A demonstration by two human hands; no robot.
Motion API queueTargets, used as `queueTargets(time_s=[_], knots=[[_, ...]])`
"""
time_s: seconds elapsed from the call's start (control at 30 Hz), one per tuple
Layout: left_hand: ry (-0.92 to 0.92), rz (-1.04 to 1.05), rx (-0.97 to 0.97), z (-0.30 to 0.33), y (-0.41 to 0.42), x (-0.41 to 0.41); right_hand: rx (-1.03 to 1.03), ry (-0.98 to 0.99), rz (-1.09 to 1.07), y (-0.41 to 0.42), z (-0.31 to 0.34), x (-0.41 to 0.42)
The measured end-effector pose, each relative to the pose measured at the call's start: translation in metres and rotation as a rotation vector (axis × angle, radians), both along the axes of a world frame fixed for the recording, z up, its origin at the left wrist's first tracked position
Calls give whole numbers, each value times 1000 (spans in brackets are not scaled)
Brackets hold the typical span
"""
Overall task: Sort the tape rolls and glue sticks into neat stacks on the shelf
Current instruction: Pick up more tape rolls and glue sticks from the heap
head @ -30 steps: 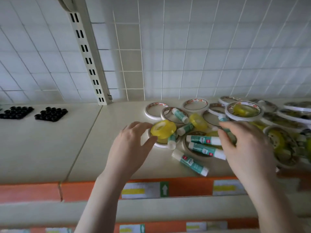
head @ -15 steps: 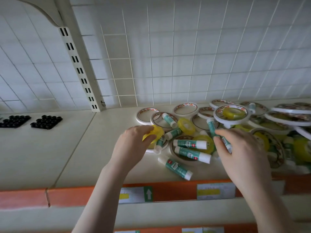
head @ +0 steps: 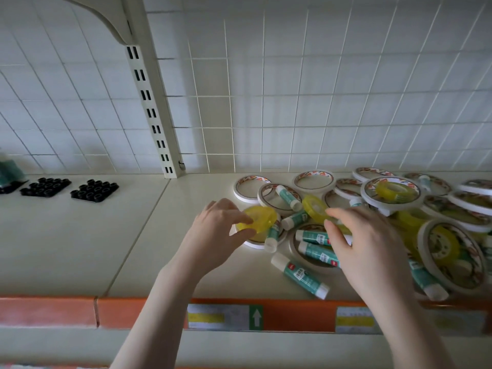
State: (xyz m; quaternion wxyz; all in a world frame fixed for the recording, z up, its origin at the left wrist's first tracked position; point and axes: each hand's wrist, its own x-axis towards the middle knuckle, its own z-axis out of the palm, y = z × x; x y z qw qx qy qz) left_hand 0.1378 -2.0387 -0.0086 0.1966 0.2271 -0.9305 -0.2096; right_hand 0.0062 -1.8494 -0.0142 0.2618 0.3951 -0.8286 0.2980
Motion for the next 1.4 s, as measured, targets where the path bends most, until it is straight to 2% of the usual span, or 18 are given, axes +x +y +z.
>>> queueTargets(time_s=[0.2,0.43,0.63,0.87,1.03,1.23,1.4], knots=[[71,2,-30,0,-8,7,30,-7,46,-10,1,-1],[168,82,-20,8,-25,29,126,33,259,-45,12,8],[116,170,-14,4,-37,54,329,96,383,-84,13,13],[84,303,10,-1,-43,78,582,-22,358,-93,15,17],[67,370,8,-4,-36,85,504,-26,366,-90,9,17],[45,439,7,-10,-25,96,260,-127,414,-87,8,20],[70,420,-35,-6,-31,116,73,-158,466,-96,9,44]])
